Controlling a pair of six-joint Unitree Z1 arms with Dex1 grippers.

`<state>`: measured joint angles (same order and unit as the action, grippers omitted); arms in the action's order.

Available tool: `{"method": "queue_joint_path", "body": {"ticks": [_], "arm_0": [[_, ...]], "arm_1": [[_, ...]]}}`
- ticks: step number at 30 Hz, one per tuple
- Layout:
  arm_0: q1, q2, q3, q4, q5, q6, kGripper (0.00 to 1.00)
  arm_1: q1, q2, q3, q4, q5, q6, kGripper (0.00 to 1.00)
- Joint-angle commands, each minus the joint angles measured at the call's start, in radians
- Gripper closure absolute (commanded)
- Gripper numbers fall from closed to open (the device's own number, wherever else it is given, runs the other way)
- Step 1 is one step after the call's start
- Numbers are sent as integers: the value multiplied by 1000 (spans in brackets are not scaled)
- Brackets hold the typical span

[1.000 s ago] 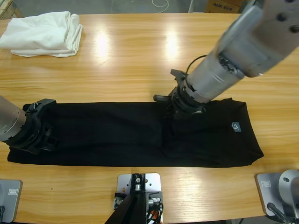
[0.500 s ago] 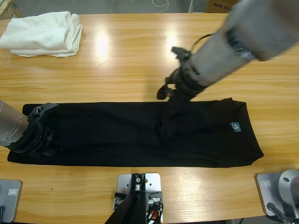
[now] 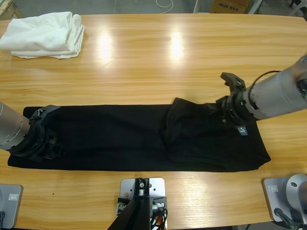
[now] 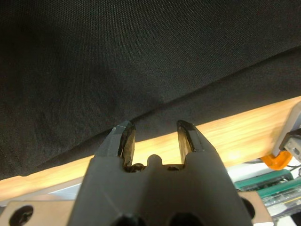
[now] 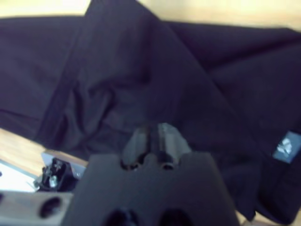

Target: Fold clothes

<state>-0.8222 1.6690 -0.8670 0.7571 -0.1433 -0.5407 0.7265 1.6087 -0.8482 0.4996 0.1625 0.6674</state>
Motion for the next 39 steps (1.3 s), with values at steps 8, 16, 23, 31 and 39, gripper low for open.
{"method": "queue_joint_path", "body": {"ticks": [8,16,23,31,39], "arm_0": [[0,131,-37,-28,11,-39,648],[12,112,-29,-28,13,-31,648],[12,106,-32,-26,12,-18,649],[12,75,-44,1,11,-13,648],[12,59,-42,8,11,-13,648]], "arm_1": [[-144,108,97,-7,-80,-28,1000],[-154,93,84,84,-200,-48,1000],[65,-138,-37,106,-24,-58,1000],[205,61,-22,-139,68,-12,1000],[221,240,-25,-243,71,-12,1000]]}}
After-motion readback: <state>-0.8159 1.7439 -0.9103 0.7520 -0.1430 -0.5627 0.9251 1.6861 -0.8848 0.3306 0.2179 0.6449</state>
